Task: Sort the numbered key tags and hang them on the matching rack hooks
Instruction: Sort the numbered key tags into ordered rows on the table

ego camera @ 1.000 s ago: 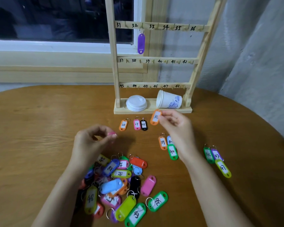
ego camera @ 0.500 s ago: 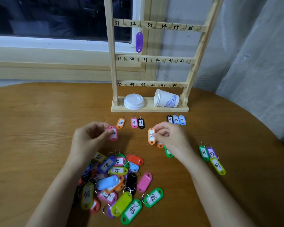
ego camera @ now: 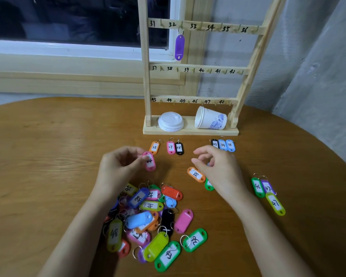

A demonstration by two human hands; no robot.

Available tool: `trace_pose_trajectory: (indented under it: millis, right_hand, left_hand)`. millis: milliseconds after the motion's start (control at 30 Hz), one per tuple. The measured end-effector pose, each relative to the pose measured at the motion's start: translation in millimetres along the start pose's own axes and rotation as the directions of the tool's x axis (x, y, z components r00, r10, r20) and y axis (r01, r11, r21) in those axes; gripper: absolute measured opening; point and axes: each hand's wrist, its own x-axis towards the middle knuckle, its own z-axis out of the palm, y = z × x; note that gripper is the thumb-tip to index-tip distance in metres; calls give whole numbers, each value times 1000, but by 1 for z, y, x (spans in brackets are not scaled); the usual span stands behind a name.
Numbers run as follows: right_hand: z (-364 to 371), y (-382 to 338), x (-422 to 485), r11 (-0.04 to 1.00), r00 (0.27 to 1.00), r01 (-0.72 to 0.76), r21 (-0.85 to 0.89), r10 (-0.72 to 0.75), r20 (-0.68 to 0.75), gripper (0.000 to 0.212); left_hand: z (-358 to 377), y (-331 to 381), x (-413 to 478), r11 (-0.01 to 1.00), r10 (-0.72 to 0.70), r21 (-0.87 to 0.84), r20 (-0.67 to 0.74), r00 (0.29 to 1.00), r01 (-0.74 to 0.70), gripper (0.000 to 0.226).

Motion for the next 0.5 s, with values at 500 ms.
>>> trace_pose_trajectory:
  millis: [500]
  right_hand:
    - [-21, 43, -20, 970, 982, 185, -158, -188, -6, 19]
  left_hand:
    - [23, -4, 0, 879, 206, 393, 193, 959, -268, 30]
